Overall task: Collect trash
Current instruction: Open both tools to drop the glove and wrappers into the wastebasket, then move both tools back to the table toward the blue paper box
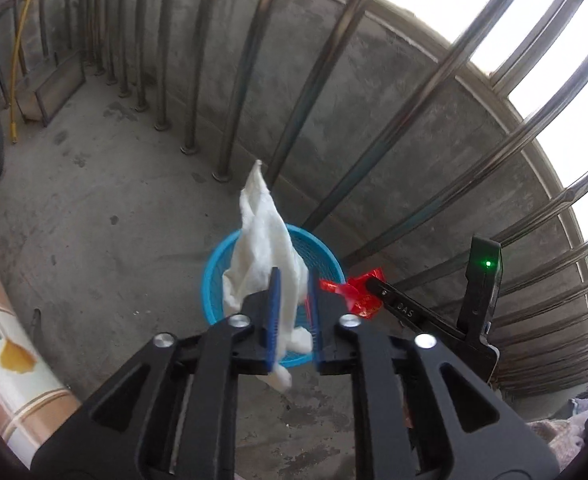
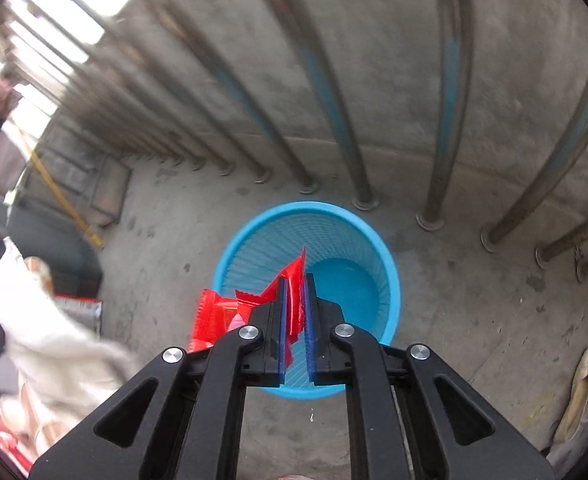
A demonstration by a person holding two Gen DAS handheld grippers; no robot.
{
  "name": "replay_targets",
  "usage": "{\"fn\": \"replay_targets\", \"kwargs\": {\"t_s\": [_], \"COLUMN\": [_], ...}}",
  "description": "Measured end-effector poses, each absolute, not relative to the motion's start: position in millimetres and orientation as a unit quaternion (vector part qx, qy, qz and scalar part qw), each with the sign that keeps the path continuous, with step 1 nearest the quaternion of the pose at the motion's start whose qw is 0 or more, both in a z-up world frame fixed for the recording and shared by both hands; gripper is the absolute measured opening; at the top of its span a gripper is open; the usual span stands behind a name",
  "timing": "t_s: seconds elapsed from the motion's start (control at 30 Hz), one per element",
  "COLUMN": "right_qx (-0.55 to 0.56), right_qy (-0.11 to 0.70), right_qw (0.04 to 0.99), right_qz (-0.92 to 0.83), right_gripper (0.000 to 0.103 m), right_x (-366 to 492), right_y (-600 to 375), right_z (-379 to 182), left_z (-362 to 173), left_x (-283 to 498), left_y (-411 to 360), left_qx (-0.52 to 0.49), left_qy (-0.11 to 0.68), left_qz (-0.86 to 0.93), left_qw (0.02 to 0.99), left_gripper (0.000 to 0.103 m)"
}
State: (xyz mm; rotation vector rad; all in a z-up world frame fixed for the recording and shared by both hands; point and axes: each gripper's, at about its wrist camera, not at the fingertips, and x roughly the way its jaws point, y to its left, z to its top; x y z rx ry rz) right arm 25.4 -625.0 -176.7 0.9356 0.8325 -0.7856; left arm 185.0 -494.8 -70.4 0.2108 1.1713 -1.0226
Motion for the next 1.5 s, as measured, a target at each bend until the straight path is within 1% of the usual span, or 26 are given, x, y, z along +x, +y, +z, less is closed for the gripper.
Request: {"fn": "replay_targets", "kwargs": {"t_s": [0.03, 0.07, 0.1, 0.17, 0.2, 0.23, 0.27, 0.4, 0.43, 0.5, 0.67, 0.7, 0.73, 0.83, 0.93, 1.13, 1.23, 1.4, 1.5], "right_qx": [0.437, 0.447, 0.457, 0.469, 0.469, 0.467, 0.462, 0.432, 0.423, 0.397, 0.291, 0.268, 0.246, 0.174, 0.108, -0.018, -0.034, -0.013, -0.009], "right_qy": [0.384, 0.391, 0.396, 0.393, 0.392, 0.394, 0.396, 0.401, 0.401, 0.399, 0.392, 0.387, 0.382, 0.367, 0.368, 0.341, 0.320, 0.297, 0.294], "right_qw": [0.727, 0.715, 0.703, 0.691, 0.693, 0.695, 0.699, 0.720, 0.727, 0.743, 0.792, 0.802, 0.811, 0.834, 0.838, 0.876, 0.901, 0.934, 0.943], "right_qz": [-0.365, -0.369, -0.375, -0.385, -0.382, -0.379, -0.376, -0.366, -0.364, -0.361, -0.366, -0.368, -0.370, -0.373, -0.389, -0.340, -0.292, -0.200, -0.158], "right_gripper": [0.022, 0.037, 0.043, 0.046, 0.048, 0.052, 0.055, 0.063, 0.064, 0.074, 0.091, 0.095, 0.097, 0.097, 0.097, 0.097, 0.097, 0.097, 0.097], "right_x": [25.2, 23.7, 20.5, 16.3, 14.9, 14.6, 14.5, 12.7, 12.7, 14.1, 18.6, 19.1, 19.5, 22.0, 28.8, 39.4, 38.8, 45.9, 60.5], "right_y": [-632.5, -638.2, -642.2, -645.4, -642.7, -640.1, -637.9, -628.6, -624.0, -614.6, -573.4, -562.5, -551.9, -518.5, -485.0, -414.2, -379.7, -330.1, -285.5], "right_z": [-189.1, -201.1, -211.9, -222.6, -225.0, -226.0, -226.3, -217.3, -212.6, -195.6, -141.6, -130.0, -119.1, -88.2, -61.5, -17.1, 2.8, 30.4, 41.3], "left_z": [-82.3, -90.6, -95.8, -99.1, -97.6, -96.1, -93.2, -75.9, -70.0, -58.5, -16.2, -7.7, -1.5, 15.6, 29.9, 55.2, 61.3, 67.3, 66.4], "left_x": [185.5, 185.7, 185.4, 184.1, 182.7, 182.6, 182.1, 177.5, 175.9, 172.7, 161.0, 157.4, 154.7, 144.3, 132.7, 106.8, 96.3, 82.0, 81.2], "left_y": [-504.0, -509.9, -513.4, -514.2, -512.0, -508.3, -503.1, -484.2, -477.7, -463.6, -407.1, -391.7, -377.2, -329.3, -282.9, -188.3, -138.0, -50.9, -0.2], "left_qx": [0.100, 0.103, 0.102, 0.094, 0.091, 0.090, 0.093, 0.107, 0.108, 0.105, 0.093, 0.086, 0.078, 0.054, 0.042, 0.037, 0.017, -0.011, -0.035], "left_qy": [0.543, 0.551, 0.554, 0.556, 0.554, 0.550, 0.543, 0.505, 0.496, 0.481, 0.446, 0.435, 0.428, 0.411, 0.398, 0.362, 0.344, 0.313, 0.308], "left_qz": [-0.452, -0.445, -0.441, -0.440, -0.443, -0.449, -0.455, -0.466, -0.467, -0.469, -0.481, -0.482, -0.481, -0.473, -0.457, -0.412, -0.392, -0.333, -0.281], "left_qw": [0.701, 0.698, 0.698, 0.699, 0.699, 0.698, 0.700, 0.719, 0.724, 0.733, 0.749, 0.756, 0.761, 0.778, 0.794, 0.835, 0.853, 0.890, 0.908], "left_gripper": [0.038, 0.039, 0.039, 0.042, 0.046, 0.048, 0.050, 0.062, 0.065, 0.067, 0.073, 0.078, 0.083, 0.084, 0.086, 0.090, 0.091, 0.091, 0.091]}}
